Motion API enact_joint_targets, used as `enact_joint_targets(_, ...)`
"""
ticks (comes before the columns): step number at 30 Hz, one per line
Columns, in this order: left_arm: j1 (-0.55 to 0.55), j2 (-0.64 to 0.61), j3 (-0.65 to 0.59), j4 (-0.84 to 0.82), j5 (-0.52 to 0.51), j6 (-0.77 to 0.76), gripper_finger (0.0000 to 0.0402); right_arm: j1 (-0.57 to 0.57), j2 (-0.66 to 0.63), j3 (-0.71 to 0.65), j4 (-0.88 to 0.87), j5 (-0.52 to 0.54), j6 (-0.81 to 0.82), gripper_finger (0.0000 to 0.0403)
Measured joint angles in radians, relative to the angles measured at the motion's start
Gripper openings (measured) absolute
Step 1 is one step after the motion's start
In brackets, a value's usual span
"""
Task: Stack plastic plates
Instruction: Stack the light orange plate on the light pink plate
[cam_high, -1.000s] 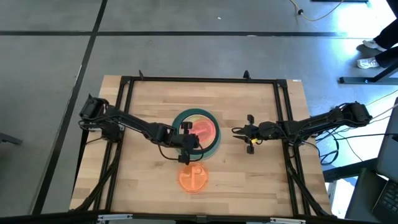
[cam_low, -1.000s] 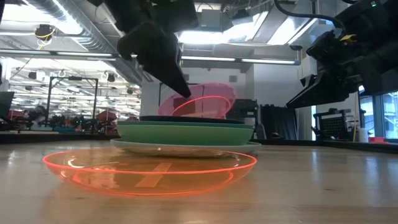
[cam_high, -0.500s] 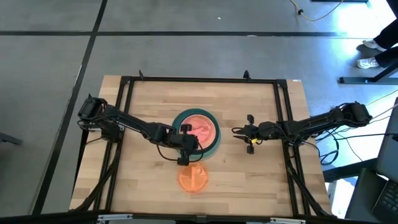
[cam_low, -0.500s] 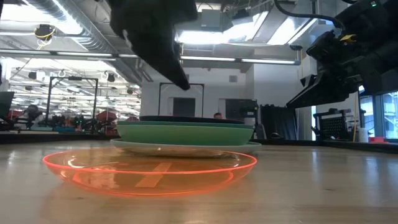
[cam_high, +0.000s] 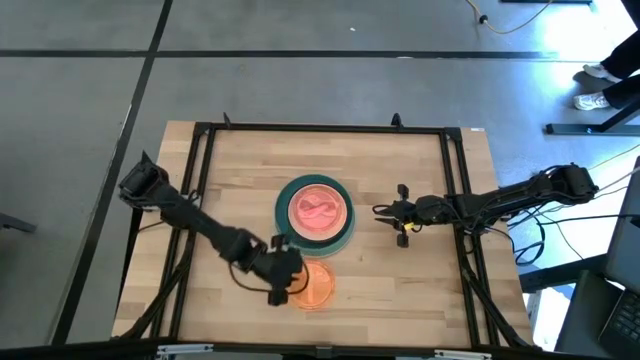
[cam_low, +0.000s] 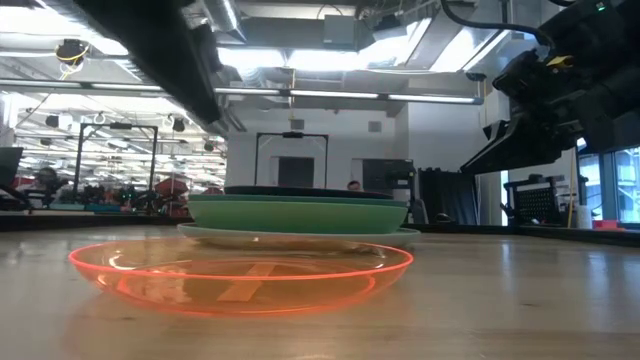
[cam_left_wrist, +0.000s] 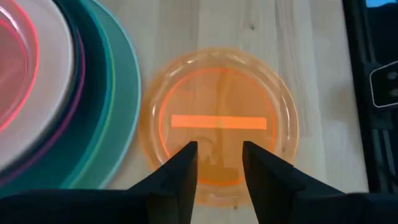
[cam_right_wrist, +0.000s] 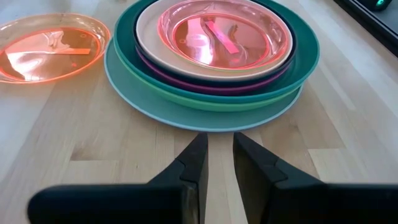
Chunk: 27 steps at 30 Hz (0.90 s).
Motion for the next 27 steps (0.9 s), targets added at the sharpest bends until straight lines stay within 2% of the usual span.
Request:
enact_joint_targets(4, -0.056, 0.0, -0.028, -0.001, -0.101, -0.104, 0.012, 0.0, 0.0, 0.0, 0.0, 0.0, 0.005, 0.0067)
enact_joint_targets(7, -0.078, 0.0, -0.066, 0.001, -0.128, -0.218, 0.0119, 0.0, 0.0, 0.0, 0.001, 0.0, 0.012, 0.0067)
enact_joint_targets(19, -0.069, 0.001, -0.187, 0.008, 0.033, -0.697, 0.0119, 0.0, 0.0, 0.0, 0.004, 0.0, 0.012, 0.0067)
enact_joint_targets(24, -0.062, 0.001, -0.232, 0.109, 0.069, -0.745, 0.0119, 0.0, 0.0, 0.0, 0.004, 0.0, 0.012, 0.0067)
enact_joint_targets(27, -0.063, 0.001, -0.244, 0.116, 0.081, -0.752, 0.0119, 0.0, 0.0, 0.0, 0.004, 0.0, 0.012, 0.0067)
